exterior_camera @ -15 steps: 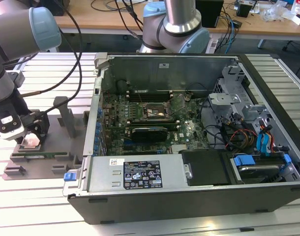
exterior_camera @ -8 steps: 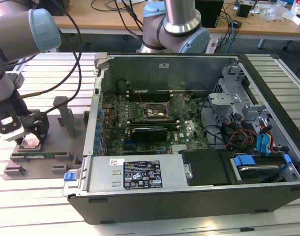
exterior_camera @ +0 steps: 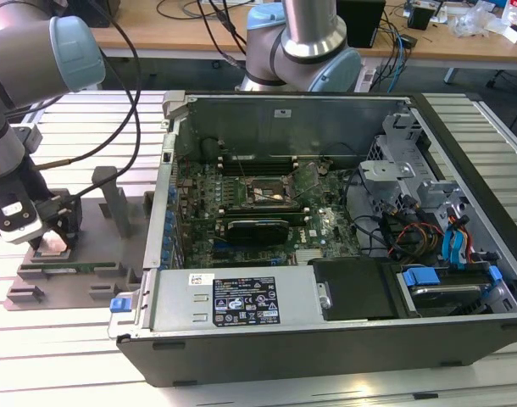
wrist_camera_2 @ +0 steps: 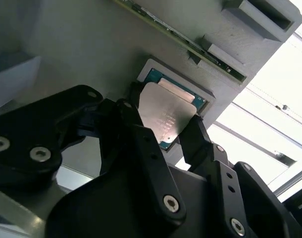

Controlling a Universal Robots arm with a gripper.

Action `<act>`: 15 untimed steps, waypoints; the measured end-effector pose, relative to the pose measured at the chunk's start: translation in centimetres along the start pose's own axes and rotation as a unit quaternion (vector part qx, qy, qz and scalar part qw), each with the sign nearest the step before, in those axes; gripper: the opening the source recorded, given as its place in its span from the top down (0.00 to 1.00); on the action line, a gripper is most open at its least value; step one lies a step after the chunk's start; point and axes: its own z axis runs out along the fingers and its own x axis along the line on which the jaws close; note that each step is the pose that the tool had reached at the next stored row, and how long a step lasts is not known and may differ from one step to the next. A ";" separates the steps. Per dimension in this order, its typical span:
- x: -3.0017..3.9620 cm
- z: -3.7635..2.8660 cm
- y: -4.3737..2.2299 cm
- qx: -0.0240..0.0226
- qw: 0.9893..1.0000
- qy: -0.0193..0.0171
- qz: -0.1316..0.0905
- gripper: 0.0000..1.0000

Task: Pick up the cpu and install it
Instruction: 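Pick up the cpu and move it towards the insertion slot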

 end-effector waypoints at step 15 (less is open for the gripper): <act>0.00 0.06 0.00 0.000 1.000 0.000 0.000 0.45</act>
